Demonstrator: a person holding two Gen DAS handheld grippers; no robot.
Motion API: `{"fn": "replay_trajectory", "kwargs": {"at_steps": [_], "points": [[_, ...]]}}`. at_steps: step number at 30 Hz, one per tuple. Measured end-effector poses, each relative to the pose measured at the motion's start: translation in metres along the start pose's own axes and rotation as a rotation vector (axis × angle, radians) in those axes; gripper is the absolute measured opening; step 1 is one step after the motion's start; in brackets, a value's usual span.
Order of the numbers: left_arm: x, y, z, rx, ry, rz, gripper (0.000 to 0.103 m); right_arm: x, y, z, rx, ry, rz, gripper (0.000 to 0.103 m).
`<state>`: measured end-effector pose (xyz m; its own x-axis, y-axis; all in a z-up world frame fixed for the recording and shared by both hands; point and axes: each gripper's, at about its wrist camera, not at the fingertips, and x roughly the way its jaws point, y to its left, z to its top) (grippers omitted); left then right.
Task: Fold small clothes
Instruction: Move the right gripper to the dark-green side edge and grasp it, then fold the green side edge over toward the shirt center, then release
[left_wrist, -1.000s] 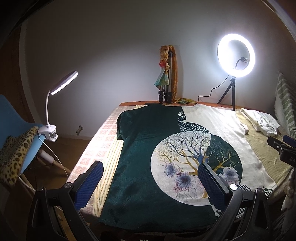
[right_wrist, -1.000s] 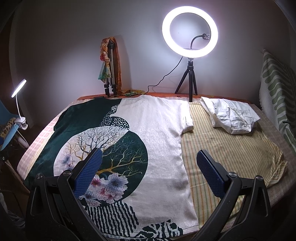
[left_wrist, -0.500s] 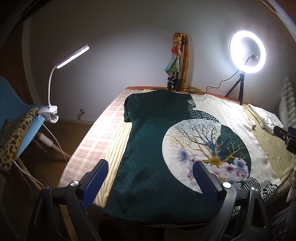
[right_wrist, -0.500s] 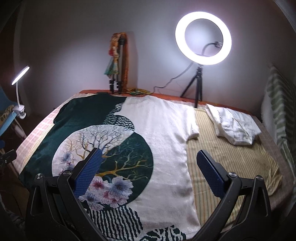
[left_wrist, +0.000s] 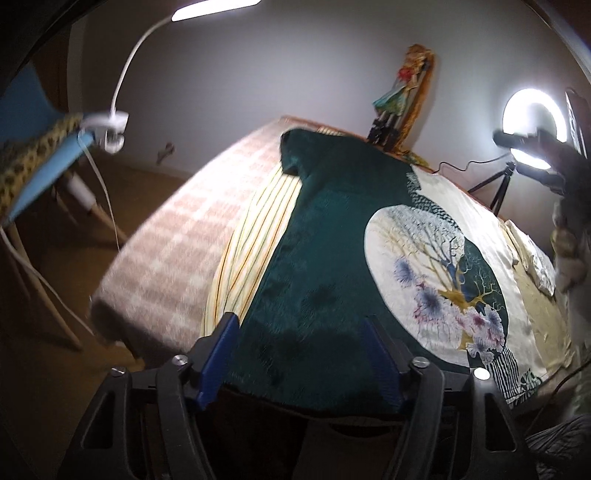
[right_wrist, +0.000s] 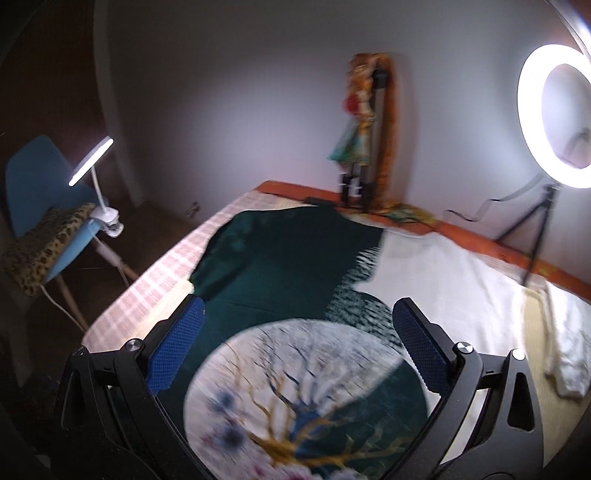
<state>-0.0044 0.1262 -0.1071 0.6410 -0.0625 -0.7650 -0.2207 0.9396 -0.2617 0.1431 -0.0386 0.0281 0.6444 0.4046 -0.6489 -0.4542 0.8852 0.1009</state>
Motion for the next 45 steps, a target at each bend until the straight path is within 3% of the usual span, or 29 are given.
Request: {"fn": "replay_trajectory", "kwargs": {"at_steps": [3, 9, 15, 20, 26, 32, 35, 38, 39, 40, 45], "points": [[0.008, 0.016, -0.004, -0.068, 0.028, -0.01, 0.058, 0.047, 0.017, 0.021, 0.002, 0.062, 0.072, 0.103], [0.019, 0.033, -0.005, -0.082, 0.029, 0.061, 0.053, 0.129, 0.053, 0.045, -0.024, 0.162, 0.145, 0.099], [0.031, 0.036, -0.007, -0.098, 0.069, 0.031, 0.039, 0.202, 0.074, 0.067, 0.028, 0.229, 0.189, 0.09], [0.037, 0.021, -0.007, -0.031, 0.079, 0.03, 0.038, 0.256, 0.088, 0.081, 0.083, 0.262, 0.184, 0.089], [0.046, 0.023, -0.007, -0.024, 0.098, 0.04, 0.037, 0.312, 0.11, 0.086, 0.042, 0.304, 0.126, 0.087], [0.049, 0.026, -0.003, -0.005, 0.093, 0.044, 0.026, 0.354, 0.12, 0.084, -0.02, 0.352, 0.036, 0.082], [0.049, 0.027, -0.003, 0.0, 0.094, 0.033, 0.011, 0.368, 0.124, 0.079, -0.072, 0.378, -0.022, 0.071], [0.049, 0.034, -0.002, -0.043, 0.103, -0.017, 0.003, 0.368, 0.13, 0.08, -0.138, 0.35, -0.053, 0.046], [0.049, 0.037, -0.002, -0.059, 0.104, -0.03, 0.002, 0.368, 0.13, 0.081, -0.147, 0.347, -0.055, 0.022], [0.048, 0.038, -0.001, -0.069, 0.103, -0.04, 0.001, 0.369, 0.129, 0.083, -0.15, 0.352, -0.048, 0.009], [0.041, 0.04, 0.0, -0.091, 0.074, -0.066, 0.0, 0.357, 0.119, 0.091, -0.122, 0.314, -0.021, 0.006]]}}
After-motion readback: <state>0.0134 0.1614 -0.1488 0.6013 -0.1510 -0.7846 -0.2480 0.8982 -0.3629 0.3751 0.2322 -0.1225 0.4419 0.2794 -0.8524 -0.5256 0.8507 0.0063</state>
